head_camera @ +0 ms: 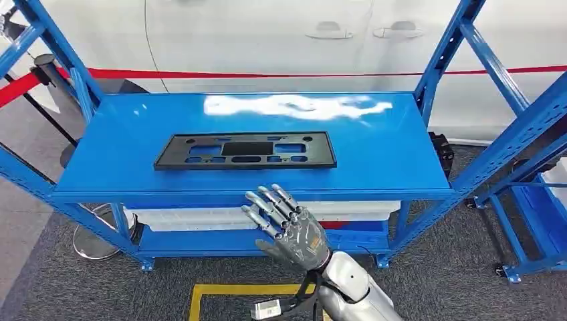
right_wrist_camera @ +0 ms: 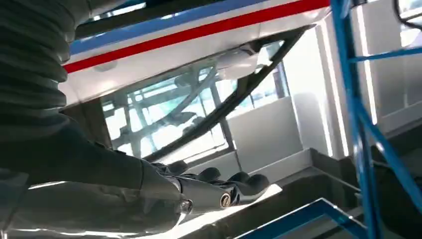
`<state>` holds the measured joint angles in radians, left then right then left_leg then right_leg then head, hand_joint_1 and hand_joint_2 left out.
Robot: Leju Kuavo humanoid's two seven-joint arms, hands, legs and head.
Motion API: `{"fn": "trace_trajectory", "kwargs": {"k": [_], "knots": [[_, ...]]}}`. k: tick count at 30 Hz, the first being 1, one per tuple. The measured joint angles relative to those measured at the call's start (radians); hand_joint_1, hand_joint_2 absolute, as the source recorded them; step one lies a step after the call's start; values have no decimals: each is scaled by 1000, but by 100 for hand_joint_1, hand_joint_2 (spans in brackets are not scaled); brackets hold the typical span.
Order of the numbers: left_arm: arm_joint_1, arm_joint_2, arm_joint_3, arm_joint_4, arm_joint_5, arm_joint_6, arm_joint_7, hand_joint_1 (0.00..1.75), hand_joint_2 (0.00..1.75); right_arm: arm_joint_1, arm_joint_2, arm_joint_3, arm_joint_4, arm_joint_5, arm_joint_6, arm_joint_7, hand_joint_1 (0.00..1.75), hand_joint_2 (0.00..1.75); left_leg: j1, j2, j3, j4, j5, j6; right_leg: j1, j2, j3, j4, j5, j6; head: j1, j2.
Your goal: Take the parts from the cabinet and place them on the table.
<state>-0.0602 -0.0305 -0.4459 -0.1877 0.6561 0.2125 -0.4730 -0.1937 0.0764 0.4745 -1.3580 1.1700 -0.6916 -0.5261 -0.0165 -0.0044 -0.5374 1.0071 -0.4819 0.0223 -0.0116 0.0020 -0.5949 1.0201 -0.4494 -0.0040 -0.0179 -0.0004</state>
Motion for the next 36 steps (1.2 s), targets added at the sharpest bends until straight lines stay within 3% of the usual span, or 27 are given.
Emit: {"fn": "trace_trajectory", "kwargs": {"k": [2, 5, 6, 7, 8, 10, 11, 12, 13, 16, 17, 19, 20, 21, 22, 23, 25, 26, 27, 28, 30, 31, 32, 33, 35, 36], "knots": [[0, -1, -1, 0, 1, 2, 0, 0, 0, -2, 33, -25, 12, 8, 0, -18, 0, 175, 5, 1, -14, 42, -34, -19, -9, -3, 13, -12, 2, -9, 0, 0], [-1, -1, -4, 0, 2, 2, 2, 0, 0, -4, 90, -73, 32, 78, -2, -116, 0, 175, 21, 0, -136, 286, -141, -38, -13, -3, 12, -12, 1, -10, 0, 0], [0, -1, -6, 0, 2, 2, 4, 0, 0, -4, 100, -86, 34, 97, -3, -136, 0, 175, 27, 0, -164, 331, -143, -44, -15, -3, 13, -11, 1, -9, 0, 0], [1, -1, -10, 0, 5, 2, 6, 0, 0, -6, 121, -113, 37, 137, -3, -154, 0, 175, 33, 1, -165, 321, -119, -49, -19, -3, 15, -11, 0, -7, 0, 0], [1, -1, -10, 0, 5, 3, 6, 0, 0, -14, 131, -128, 38, 154, -3, -160, 0, 175, 39, 1, -141, 262, -74, -55, -23, -2, 17, -10, -2, -2, 0, 0], [-2, -1, -10, 0, 11, 6, 6, 0, 0, -39, 141, -140, 47, 162, -3, -166, 0, 175, 53, 3, -55, 74, 26, -70, -34, 0, 22, -3, -10, 13, 0, 0], [-2, -3, -11, 0, 15, 8, 5, 0, 0, -54, 148, -145, 56, 159, -3, -167, 0, 175, 54, 0, -34, 25, 19, -81, -29, 2, 20, 3, -13, 24, 0, 0], [-3, -5, -11, 0, 17, 11, 4, 0, 0, -69, 153, -151, 67, 159, -3, -167, 0, 175, 48, -8, -35, 20, 19, -58, -27, 5, 14, 8, -14, 34, 0, 0], [-3, -5, -12, 0, 19, 13, 3, 0, 0, -82, 159, -154, 80, 162, -3, -167, 0, 175, 47, -7, -40, 22, 20, -50, -23, 4, 13, 4, -10, 41, 1, 0], [-1, -6, -12, 0, 23, 19, 2, 0, 0, -118, 166, -164, 124, 178, -4, -167, 0, 175, 47, -5, -41, 18, 28, -19, -33, 3, 16, -1, -12, 58, 1, 0], [-2, -6, -12, 0, 23, 21, 1, 0, 0, -133, 169, -169, 141, 188, -4, -167, 0, 175, 44, -5, -41, 18, 29, -14, -32, -2, 7, 25, -32, 55, 1, 0], [-3, -6, -12, 0, 24, 21, 0, 0, 0, -168, 172, -179, 173, 197, -4, -152, 0, 175, 35, -4, -45, 18, 30, -1, -25, -2, -69, 186, -117, 51, 1, 0], [-3, -7, -16, 0, 32, 21, 0, 0, 0, -182, 170, -175, 197, 183, -4, -109, 0, 175, 29, -3, -46, 18, 30, 2, -20, -2, -109, 267, -147, 49, 1, 0], [-2, -9, -18, 0, 40, 19, 0, 0, 0, -200, 162, -161, 226, 181, -4, -61, 0, 175, 23, -3, -46, 19, 30, 5, -14, -2, -139, 322, -159, 44, 1, 0], [-2, -10, -19, 0, 46, 13, 0, 0, 0, -216, 154, -153, 262, 196, -4, -26, 0, 175, 16, -4, -45, 19, 30, 9, -8, -2, -146, 331, -146, 35, 1, 0], [-2, -10, -21, 0, 47, 6, 0, 0, 0, -239, 151, -153, 291, 208, -5, -18, 0, 175, 9, -5, -44, 19, 29, 11, 1, -2, -130, 289, -111, 22, 1, 0], [-5, -10, -26, 0, 47, 0, -1, 0, 0, -284, 147, -145, 353, 256, -5, 46, 0, 175, -6, -6, -38, 19, 28, 15, 22, 0, -45, 108, -13, -17, 1, 0], [-5, -14, -27, 0, 47, -3, -1, 0, 0, -300, 145, -135, 374, 277, -5, 85, 0, 175, -2, -6, -37, 18, 26, 18, 37, 0, -15, 37, -1, -46, 0, 0], [-9, -18, -30, 0, 48, -6, -3, 0, 0, -311, 144, -122, 397, 293, -5, 125, 0, 175, -10, -4, -42, 19, 27, 16, 38, -4, -6, 19, -5, -56, -7, 0], [-8, -16, -31, 0, 51, -11, -3, 0, 0, -317, 142, -109, 415, 306, -6, 163, 0, 175, 1, -3, -46, 19, 29, 12, 40, -2, -6, 12, 0, -52, -6, 0], [-9, -15, -34, 0, 53, -20, -8, 0, 0, -316, 134, -80, 442, 329, -7, 239, 0, 175, 4, -3, -44, 12, 32, 6, 47, -1, -4, 3, 2, -53, -6, 0], [-11, -9, -34, 0, 54, -23, -10, 0, 0, -315, 132, -68, 450, 335, -7, 265, 0, 175, -10, -4, -38, 8, 29, 2, 32, -3, 9, -20, 12, -45, -5, 0], [-10, -8, -34, 0, 56, -26, -10, 0, 0, -315, 130, -57, 458, 339, -7, 280, 0, 175, -7, -2, -40, 21, 16, -2, 24, -6, 20, -34, 18, -38, -6, 0], [-12, -8, -35, 0, 56, -28, -10, 0, 0, -317, 130, -47, 464, 341, -8, 287, 0, 175, -2, -3, -58, 64, -12, -10, 18, -7, 23, -41, 20, -41, -7, 0], [-13, -3, -35, 1, 56, -29, -10, 0, 0, -314, 128, -32, 478, 342, -8, 292, 0, 175, 14, -2, -136, 221, -84, -30, 12, -7, 23, -41, 19, -38, -7, 0], [-13, -2, -35, 0, 56, -30, -10, 0, 0, -311, 125, -24, 486, 342, -8, 296, 0, 175, 22, -2, -167, 281, -104, -38, 10, -8, 22, -40, 19, -37, -7, 0]]}}
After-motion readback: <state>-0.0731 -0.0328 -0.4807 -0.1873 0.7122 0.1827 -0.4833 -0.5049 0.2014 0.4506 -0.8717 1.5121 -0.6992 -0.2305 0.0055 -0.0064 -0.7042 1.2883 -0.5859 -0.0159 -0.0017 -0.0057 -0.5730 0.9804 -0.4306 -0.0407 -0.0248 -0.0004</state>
